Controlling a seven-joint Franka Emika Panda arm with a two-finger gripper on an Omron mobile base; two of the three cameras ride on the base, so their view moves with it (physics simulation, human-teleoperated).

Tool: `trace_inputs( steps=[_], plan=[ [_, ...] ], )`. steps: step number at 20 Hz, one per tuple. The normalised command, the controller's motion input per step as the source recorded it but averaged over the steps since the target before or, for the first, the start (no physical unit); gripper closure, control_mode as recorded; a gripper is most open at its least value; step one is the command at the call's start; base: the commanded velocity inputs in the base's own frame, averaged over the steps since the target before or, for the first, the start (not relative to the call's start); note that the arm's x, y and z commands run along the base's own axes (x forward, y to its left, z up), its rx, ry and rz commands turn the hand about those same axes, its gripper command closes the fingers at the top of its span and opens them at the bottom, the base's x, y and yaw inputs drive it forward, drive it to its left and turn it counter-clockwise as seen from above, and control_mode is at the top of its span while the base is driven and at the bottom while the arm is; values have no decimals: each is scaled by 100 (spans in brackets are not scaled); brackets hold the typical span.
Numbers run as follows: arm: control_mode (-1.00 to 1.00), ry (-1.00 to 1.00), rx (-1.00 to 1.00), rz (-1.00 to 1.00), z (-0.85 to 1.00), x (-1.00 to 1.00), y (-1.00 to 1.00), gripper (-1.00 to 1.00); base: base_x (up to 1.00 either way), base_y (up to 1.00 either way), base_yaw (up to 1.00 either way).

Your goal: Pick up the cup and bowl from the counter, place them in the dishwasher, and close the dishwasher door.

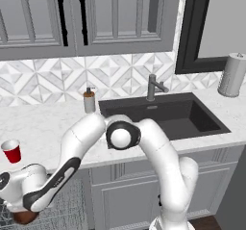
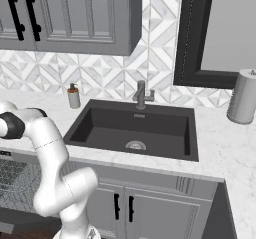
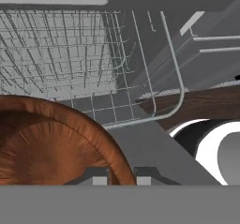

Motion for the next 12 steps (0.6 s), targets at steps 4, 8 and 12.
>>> trace_inputs(
  steps=[4,8,12],
  plan=[
    [-100,-1,-1,-1,-17,24,3,100,0,0,0],
    [-100,0,0,0,-24,29,-1,100,0,0,0],
    [-100,-1,0,0,-24,32,-6,100,0,0,0]
  ],
)
